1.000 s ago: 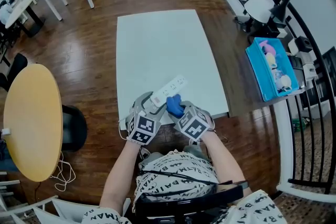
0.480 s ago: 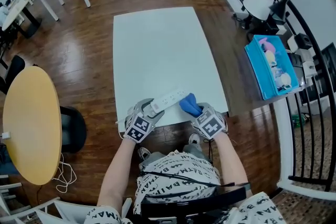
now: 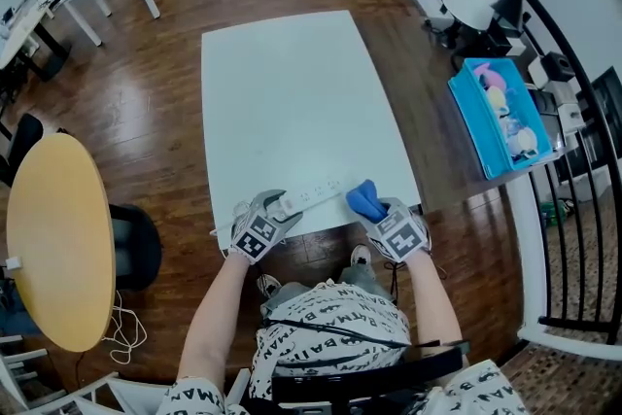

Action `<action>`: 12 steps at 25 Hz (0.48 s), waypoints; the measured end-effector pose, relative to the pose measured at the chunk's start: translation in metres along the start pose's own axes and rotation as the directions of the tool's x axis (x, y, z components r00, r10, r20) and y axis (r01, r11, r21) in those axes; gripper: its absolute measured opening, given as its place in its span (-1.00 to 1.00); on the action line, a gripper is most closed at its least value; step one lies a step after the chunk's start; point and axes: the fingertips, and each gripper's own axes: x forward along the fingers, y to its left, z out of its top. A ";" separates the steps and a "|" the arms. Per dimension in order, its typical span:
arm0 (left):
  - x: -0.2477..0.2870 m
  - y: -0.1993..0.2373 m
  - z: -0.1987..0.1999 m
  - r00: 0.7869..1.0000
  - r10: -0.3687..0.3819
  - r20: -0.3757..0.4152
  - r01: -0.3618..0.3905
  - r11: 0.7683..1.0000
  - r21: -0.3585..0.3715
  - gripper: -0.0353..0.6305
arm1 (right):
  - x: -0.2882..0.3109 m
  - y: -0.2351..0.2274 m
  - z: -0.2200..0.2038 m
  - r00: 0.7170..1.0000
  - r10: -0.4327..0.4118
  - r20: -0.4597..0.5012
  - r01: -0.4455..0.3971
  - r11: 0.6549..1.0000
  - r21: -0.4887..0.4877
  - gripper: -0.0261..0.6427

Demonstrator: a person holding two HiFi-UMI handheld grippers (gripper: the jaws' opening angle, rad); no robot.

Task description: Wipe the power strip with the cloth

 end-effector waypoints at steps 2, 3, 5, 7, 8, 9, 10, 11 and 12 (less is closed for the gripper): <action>0.003 0.001 -0.006 1.000 -0.010 -0.023 0.010 1.000 0.013 -0.04 | 0.001 0.000 -0.001 1.000 0.001 0.002 -0.001 1.000 0.005 -0.54; 0.004 0.001 -0.009 0.999 -0.014 -0.040 0.015 1.000 0.021 -0.04 | 0.001 0.000 -0.001 1.000 0.001 0.004 -0.001 1.000 0.007 -0.54; 0.006 0.002 -0.019 0.997 -0.018 -0.081 0.021 0.999 0.033 -0.04 | 0.002 -0.001 0.001 1.000 -0.003 0.011 0.002 1.000 0.014 -0.54; 0.008 0.002 -0.028 0.992 -0.012 -0.128 0.017 0.999 0.040 -0.04 | 0.003 -0.003 0.004 1.000 -0.010 0.022 0.009 1.000 0.026 -0.54; 0.010 0.002 -0.033 0.989 -0.007 -0.150 0.014 0.999 0.040 -0.04 | 0.003 -0.005 0.006 0.999 -0.015 0.029 0.014 0.999 0.034 -0.54; 0.011 0.002 -0.037 0.986 -0.003 -0.168 0.009 0.999 0.038 -0.03 | 0.004 -0.006 0.008 0.999 -0.021 0.035 0.020 0.999 0.043 -0.54; 0.013 0.002 -0.041 0.983 0.002 -0.182 0.004 0.999 0.032 -0.04 | 0.005 -0.008 0.010 0.999 -0.027 0.043 0.025 0.998 0.054 -0.54; 0.014 0.002 -0.044 0.982 0.006 -0.190 -0.002 1.000 0.021 -0.03 | 0.005 -0.010 0.013 0.998 -0.031 0.054 0.028 0.997 0.068 -0.54; 0.015 0.002 -0.046 0.981 0.009 -0.194 -0.008 1.000 0.008 -0.03 | 0.005 -0.011 0.016 0.997 -0.033 0.068 0.027 0.996 0.085 -0.54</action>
